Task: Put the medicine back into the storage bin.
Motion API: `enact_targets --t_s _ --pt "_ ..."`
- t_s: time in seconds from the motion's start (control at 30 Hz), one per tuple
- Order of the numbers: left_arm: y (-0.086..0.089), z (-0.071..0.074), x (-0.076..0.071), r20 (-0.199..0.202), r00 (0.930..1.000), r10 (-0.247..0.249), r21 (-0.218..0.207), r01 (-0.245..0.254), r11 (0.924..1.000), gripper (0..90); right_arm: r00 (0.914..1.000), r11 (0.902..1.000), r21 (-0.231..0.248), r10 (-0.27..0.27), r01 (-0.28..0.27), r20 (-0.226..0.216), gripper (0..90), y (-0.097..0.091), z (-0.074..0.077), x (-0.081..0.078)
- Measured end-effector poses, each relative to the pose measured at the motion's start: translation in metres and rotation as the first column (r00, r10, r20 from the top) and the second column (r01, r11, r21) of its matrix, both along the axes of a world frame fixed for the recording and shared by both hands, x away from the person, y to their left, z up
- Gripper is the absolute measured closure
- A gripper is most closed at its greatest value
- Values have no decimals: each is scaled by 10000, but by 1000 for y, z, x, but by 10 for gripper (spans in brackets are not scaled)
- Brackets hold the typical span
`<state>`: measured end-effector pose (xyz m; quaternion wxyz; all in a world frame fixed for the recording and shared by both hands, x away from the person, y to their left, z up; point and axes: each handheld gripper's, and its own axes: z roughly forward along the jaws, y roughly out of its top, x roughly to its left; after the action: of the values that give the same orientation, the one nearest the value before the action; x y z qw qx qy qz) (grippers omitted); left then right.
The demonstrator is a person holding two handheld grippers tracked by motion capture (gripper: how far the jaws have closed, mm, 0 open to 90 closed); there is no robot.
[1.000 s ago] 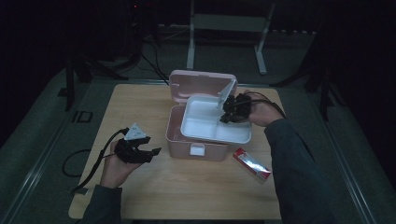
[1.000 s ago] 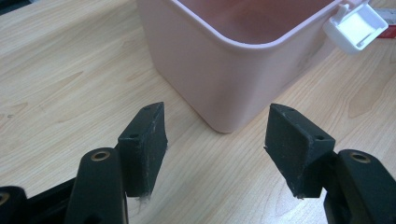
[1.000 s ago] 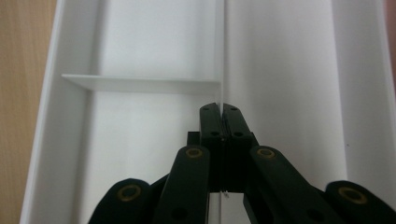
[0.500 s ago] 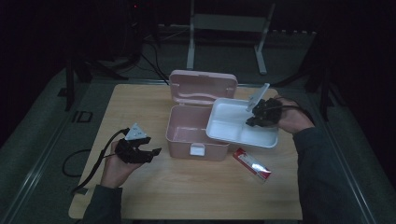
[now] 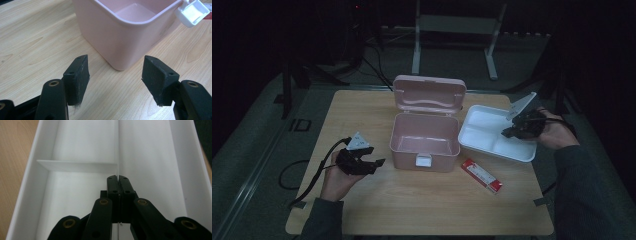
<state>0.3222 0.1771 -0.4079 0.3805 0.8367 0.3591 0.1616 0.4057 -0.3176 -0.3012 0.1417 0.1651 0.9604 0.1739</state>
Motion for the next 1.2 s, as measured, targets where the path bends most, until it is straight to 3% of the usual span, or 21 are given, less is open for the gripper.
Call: enact_targets --t_s 0.1,0.3,0.6,0.77,0.93,1.07,1.2 --pt "-1 0 0 -17 10000 -45 44 45 10000 381 9989 9991 68 -407 408 -222 896 -10 -9 6" --pt "0 -1 0 -18 10000 -49 30 49 10000 381 9930 9951 -235 -976 962 -670 896 -17 -36 20" --pt "0 0 0 -9 10000 -46 -4 46 10000 382 9823 9876 -173 -1569 1560 -1019 896 -12 -74 38" --pt "0 0 0 -3 10000 -45 16 45 10000 381 9705 9794 -506 -2008 1957 -1335 896 -10 -100 49" --pt "-1 -1 1 -26 10000 -70 12 70 10000 382 9598 9720 -540 -2345 2288 -1540 894 -12 -109 53" --pt "-1 -1 1 -31 10000 -88 51 88 9999 382 9568 9662 -1030 -2499 2363 -1486 891 -9 -115 55" --pt "-1 -2 1 -21 10000 -64 40 64 10000 381 9554 9637 -1206 -2548 2382 -1491 887 -7 -121 57"
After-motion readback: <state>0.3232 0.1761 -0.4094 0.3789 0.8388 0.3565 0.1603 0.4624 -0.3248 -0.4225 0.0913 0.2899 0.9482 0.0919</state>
